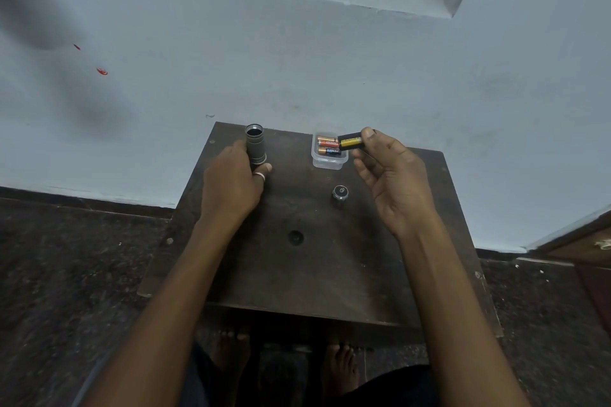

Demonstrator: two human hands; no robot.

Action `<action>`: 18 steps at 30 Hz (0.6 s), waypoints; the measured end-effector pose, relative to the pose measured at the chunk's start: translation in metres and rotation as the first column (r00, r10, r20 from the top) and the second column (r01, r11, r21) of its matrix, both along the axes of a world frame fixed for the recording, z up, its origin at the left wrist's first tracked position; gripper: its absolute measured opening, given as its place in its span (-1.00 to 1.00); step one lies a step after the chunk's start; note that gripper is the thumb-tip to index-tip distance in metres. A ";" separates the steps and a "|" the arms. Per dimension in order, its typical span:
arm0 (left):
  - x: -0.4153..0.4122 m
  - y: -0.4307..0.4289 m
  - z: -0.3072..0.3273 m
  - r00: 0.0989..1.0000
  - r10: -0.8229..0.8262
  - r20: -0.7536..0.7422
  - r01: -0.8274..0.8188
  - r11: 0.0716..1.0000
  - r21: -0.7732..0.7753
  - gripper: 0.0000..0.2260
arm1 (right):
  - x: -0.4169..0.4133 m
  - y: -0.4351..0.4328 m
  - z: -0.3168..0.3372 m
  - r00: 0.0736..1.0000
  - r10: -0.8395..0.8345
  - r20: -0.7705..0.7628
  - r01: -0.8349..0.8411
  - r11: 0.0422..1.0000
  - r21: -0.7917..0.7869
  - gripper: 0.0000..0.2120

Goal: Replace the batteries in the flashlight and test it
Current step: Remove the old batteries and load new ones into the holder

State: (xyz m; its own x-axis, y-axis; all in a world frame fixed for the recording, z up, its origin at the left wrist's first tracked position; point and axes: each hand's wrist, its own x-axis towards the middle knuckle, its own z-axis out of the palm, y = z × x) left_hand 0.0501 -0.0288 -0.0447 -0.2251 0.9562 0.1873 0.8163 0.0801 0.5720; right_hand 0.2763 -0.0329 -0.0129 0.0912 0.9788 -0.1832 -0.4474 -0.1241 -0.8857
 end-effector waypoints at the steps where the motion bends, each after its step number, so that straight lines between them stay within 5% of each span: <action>1: 0.000 -0.001 0.000 1.000 0.004 -0.007 -0.004 1.000 -0.001 -0.74 | 0.000 0.000 0.000 1.000 0.000 0.004 0.000 1.000 -0.005 -0.91; 7: 0.006 -0.013 0.002 0.977 0.179 -0.117 -0.186 0.981 -0.052 -0.61 | -0.003 -0.003 0.003 0.996 0.017 0.092 -0.015 1.000 -0.025 -0.91; 12: 0.018 -0.023 0.004 0.988 0.103 -0.117 -0.116 0.987 -0.112 -0.74 | -0.006 -0.004 0.002 0.976 0.054 0.212 -0.046 0.998 -0.044 -0.81; 16: 0.031 -0.024 0.007 0.998 0.005 0.056 -0.003 0.999 -0.033 -0.79 | -0.011 -0.005 0.001 0.949 0.056 0.310 -0.047 0.998 -0.035 -0.70; 18: 0.039 -0.021 0.008 0.950 -0.055 0.307 0.078 0.995 -0.063 -0.78 | -0.014 -0.005 0.002 0.940 0.044 0.338 -0.036 0.999 -0.031 -0.68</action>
State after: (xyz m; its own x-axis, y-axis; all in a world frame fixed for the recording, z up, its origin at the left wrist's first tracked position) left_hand 0.0896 -0.0502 -0.0363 -0.1959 0.9794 0.0488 0.6091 0.0826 0.7888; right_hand 0.2627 -0.0374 -0.0114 0.1130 0.9787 -0.1715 -0.1159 -0.1584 -0.9805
